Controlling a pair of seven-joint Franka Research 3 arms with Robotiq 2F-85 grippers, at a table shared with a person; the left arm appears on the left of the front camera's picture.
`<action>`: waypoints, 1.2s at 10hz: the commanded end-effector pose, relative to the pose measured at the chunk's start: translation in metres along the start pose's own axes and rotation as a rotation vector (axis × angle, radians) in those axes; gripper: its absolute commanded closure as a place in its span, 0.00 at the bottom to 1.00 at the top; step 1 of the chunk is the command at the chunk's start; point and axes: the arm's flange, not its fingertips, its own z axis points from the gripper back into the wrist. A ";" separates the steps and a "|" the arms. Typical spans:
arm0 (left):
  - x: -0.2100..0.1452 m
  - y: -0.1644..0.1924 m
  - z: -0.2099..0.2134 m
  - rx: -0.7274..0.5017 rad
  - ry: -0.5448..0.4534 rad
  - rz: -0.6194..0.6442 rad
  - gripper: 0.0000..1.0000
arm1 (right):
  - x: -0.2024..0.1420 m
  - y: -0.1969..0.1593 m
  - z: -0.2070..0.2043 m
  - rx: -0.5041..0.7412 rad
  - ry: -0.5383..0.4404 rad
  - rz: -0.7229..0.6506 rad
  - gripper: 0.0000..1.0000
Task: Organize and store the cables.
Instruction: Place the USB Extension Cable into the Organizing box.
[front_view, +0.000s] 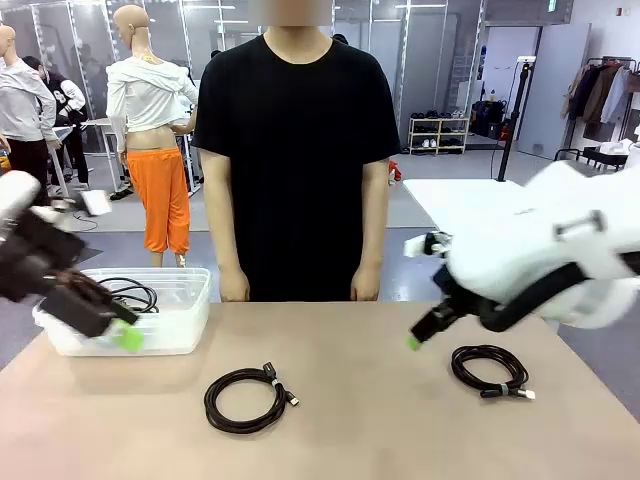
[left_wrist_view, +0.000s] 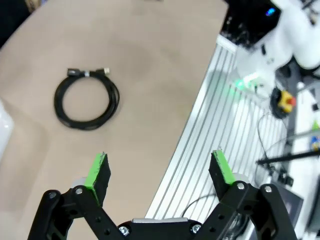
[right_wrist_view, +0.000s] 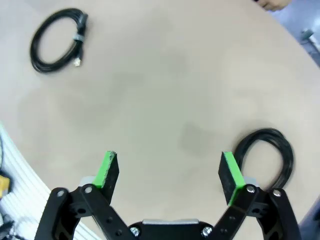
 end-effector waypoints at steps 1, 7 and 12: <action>0.018 -0.006 -0.051 0.061 -0.002 0.087 0.00 | -0.036 -0.014 0.029 0.012 -0.093 0.054 0.00; 0.026 -0.016 -0.083 0.041 0.043 0.089 0.00 | -0.027 -0.049 0.058 0.012 -0.118 0.048 0.00; 0.026 -0.016 -0.083 0.041 0.043 0.089 0.00 | -0.027 -0.049 0.058 0.012 -0.118 0.048 0.00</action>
